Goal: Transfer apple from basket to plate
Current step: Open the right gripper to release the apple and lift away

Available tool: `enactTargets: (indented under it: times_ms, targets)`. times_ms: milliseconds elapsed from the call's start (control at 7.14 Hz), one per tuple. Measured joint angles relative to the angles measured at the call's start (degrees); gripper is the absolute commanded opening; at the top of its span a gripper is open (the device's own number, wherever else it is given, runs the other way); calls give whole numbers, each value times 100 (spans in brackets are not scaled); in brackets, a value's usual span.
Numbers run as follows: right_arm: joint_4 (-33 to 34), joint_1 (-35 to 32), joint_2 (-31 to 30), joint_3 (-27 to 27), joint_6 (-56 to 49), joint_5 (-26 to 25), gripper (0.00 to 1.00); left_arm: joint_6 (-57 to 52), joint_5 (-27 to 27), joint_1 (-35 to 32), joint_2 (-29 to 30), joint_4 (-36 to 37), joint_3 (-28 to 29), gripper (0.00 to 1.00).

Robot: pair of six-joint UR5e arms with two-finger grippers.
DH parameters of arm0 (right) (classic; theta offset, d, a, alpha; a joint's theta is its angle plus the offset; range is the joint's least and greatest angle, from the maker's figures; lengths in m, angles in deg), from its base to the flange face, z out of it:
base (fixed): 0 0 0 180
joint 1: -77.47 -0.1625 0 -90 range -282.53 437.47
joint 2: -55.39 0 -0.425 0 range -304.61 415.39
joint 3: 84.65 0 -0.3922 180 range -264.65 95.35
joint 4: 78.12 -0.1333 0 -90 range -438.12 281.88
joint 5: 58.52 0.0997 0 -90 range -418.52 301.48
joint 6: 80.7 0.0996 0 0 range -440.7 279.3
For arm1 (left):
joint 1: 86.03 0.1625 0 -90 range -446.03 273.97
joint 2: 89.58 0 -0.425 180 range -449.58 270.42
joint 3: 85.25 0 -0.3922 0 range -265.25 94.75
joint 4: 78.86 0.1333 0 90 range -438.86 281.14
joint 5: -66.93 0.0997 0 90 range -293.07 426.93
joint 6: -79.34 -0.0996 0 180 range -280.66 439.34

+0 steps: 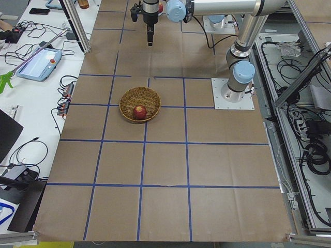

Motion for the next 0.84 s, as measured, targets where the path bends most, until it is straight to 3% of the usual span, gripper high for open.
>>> enactTargets:
  times_ms: [140, 280, 840]
  targets:
    - [79, 3, 73, 12, -5, -5, 63, -2, 2, 0, -2, 0, 0, 99]
    - [130, 5, 114, 13, -4, -9, 100, -3, 0, 0, -1, 1, 1, 99]
    - [22, -16, -64, -127, 20, -31, 100, -3, 0, 0, 5, 1, 2, 99]
